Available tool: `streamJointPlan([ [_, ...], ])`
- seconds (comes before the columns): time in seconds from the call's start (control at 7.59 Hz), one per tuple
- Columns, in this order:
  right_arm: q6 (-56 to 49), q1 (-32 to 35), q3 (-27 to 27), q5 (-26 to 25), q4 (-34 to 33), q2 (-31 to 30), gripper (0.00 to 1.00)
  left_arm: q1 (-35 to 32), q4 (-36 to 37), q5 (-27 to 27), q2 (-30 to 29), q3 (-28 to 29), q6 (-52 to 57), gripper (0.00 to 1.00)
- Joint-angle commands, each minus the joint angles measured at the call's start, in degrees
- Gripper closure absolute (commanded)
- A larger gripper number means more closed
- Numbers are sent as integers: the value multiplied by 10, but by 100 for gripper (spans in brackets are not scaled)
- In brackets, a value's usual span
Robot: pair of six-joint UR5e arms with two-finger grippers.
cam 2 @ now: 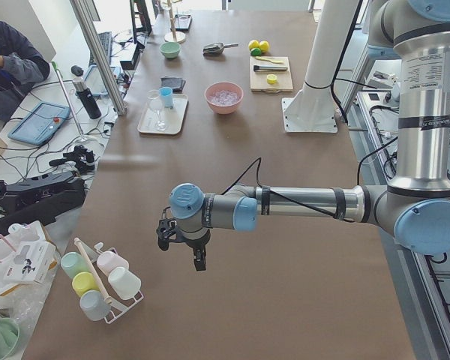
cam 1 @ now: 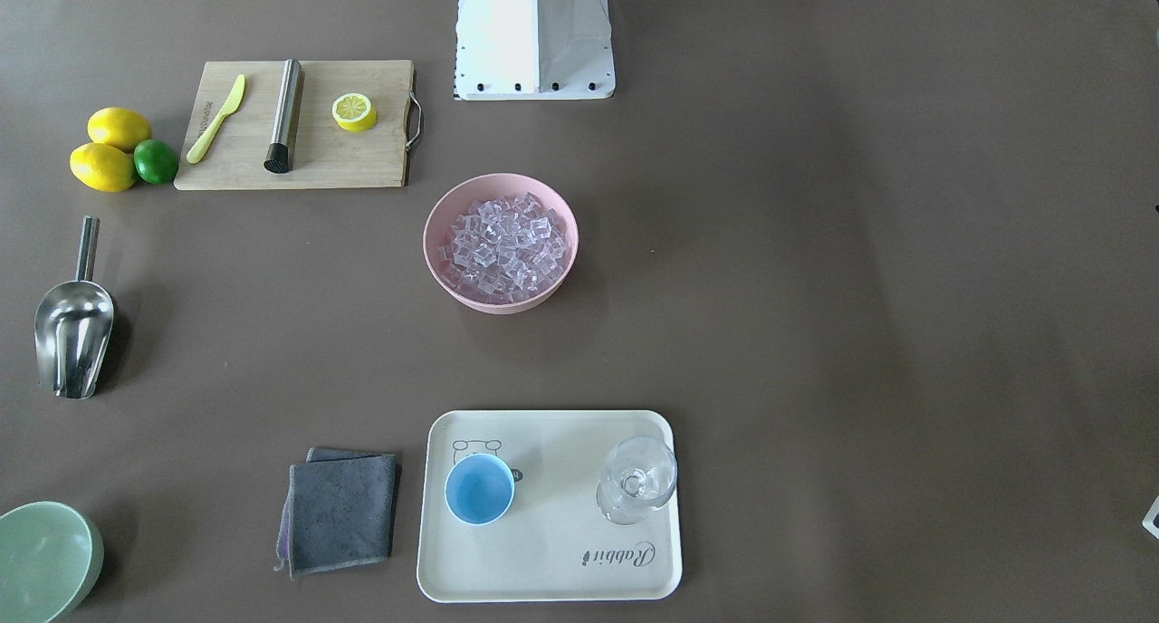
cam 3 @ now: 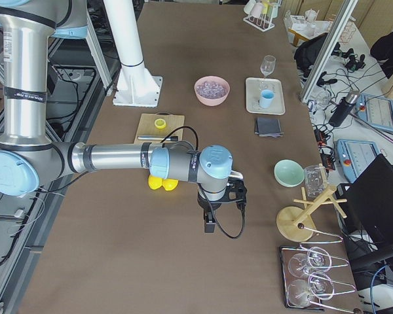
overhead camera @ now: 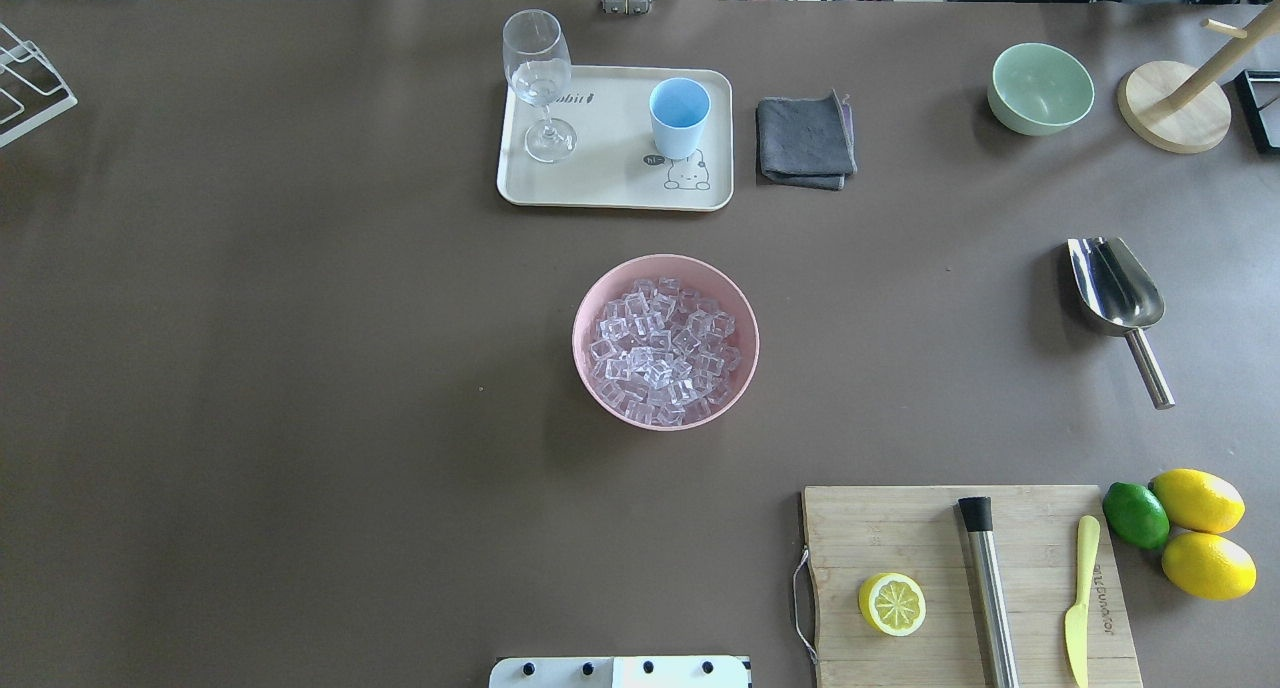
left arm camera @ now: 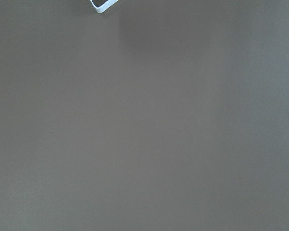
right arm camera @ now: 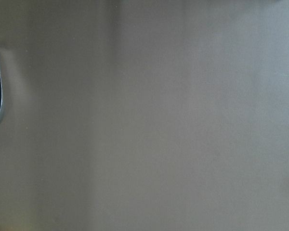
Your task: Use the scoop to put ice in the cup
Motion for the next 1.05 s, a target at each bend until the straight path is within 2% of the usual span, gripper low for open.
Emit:
streamJointPlan([
  [0.0, 1, 0, 0, 0, 0, 4, 0, 0, 0, 1, 1, -4, 1, 2],
  [0.66, -3, 1, 14, 3, 1, -2, 0, 2, 2, 0, -2, -5, 0, 2],
  [0.92, 38, -27, 12, 7, 2, 12, 0, 5, 0, -4, -3, -5, 1, 2],
])
